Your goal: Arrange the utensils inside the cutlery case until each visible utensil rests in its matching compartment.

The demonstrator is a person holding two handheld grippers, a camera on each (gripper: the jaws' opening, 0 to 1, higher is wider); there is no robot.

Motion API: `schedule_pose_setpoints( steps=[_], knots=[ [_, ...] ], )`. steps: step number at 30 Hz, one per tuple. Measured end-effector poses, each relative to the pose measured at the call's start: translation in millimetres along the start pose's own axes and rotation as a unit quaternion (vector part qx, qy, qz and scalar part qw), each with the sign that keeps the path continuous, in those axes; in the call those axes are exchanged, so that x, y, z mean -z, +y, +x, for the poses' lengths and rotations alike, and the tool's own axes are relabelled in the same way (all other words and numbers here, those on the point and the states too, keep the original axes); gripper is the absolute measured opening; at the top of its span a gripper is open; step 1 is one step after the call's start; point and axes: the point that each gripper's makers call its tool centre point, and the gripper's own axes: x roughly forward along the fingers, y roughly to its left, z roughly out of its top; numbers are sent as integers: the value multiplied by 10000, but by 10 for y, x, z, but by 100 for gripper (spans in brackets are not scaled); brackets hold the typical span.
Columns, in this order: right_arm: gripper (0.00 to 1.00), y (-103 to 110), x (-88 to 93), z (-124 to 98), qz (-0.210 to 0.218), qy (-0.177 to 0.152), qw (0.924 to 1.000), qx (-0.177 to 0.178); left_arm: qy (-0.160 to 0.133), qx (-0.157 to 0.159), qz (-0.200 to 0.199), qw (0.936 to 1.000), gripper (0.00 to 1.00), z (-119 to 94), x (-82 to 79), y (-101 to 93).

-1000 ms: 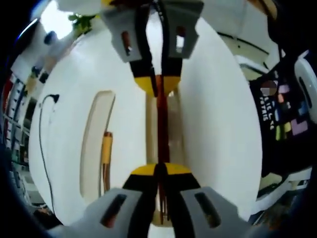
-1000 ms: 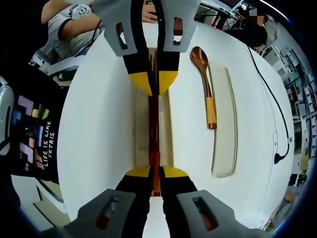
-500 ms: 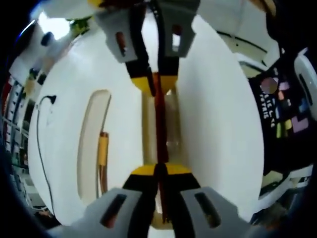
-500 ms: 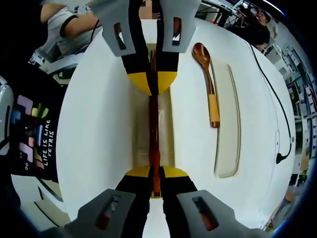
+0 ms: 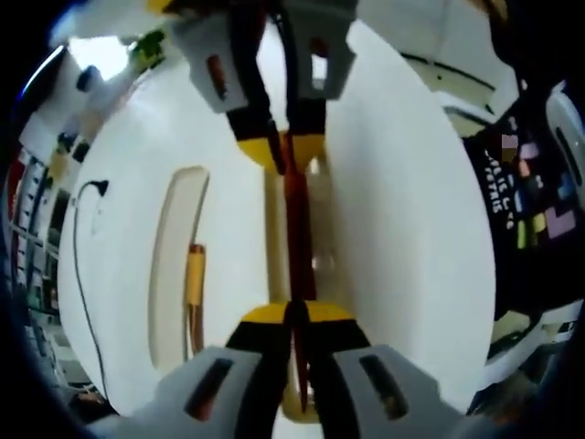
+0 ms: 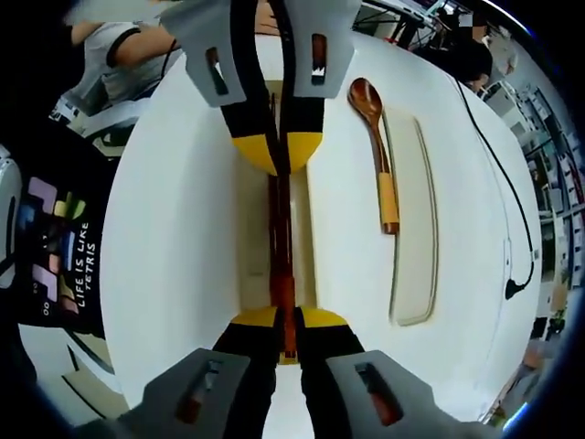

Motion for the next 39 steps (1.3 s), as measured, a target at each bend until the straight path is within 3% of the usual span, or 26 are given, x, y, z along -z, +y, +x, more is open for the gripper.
schedule_pose_setpoints(
  steps=[9, 15, 20, 23, 25, 28, 30, 32, 34, 36, 37, 39],
  knots=[
    [5, 4, 25, -96, -122, -19, 9999, 65, -87, -47, -8, 10000, 7, -94, -8, -54],
    [5, -92, -81, -265, -227, -264, 9991, 228, -138, -318, 55, 9994, 11, -294, -32, -15],
    [7, -156, -144, -315, -188, -396, 9985, 340, -91, -608, -71, 9981, 14, -412, 141, 141],
    [7, -176, -154, -296, -213, -385, 9984, 355, 196, -891, -922, 9916, 14, -473, 377, 297],
    [8, -198, -168, -277, -221, -402, 9982, 388, 61, -987, -1316, 9864, 14, -513, 477, 432],
    [9, -263, -199, -251, -211, -467, 9976, 460, -134, -1067, -2242, 9686, 14, -586, 657, 557],
    [9, -292, -221, -229, -208, -504, 9974, 468, -202, -1195, -2571, 9588, 14, -627, 763, 629],
    [9, -330, -248, -196, -200, -554, 9971, 490, -333, -1273, -3027, 9440, 15, -638, 853, 694],
    [11, -381, -273, -155, -232, -563, 9966, 550, -570, -1257, -3810, 9142, 22, -614, 916, 741],
    [12, -424, -314, -130, -271, -611, 9959, 609, -783, -1183, -4246, 8942, 26, -603, 994, 776],
    [12, -435, -332, -122, -272, -639, 9957, 616, -882, -1180, -4363, 8876, 25, -600, 1027, 807],
    [11, -436, -373, -88, -232, -676, 9959, 548, -985, -1150, -4807, 8637, 24, -581, 1092, 839]
  ],
)
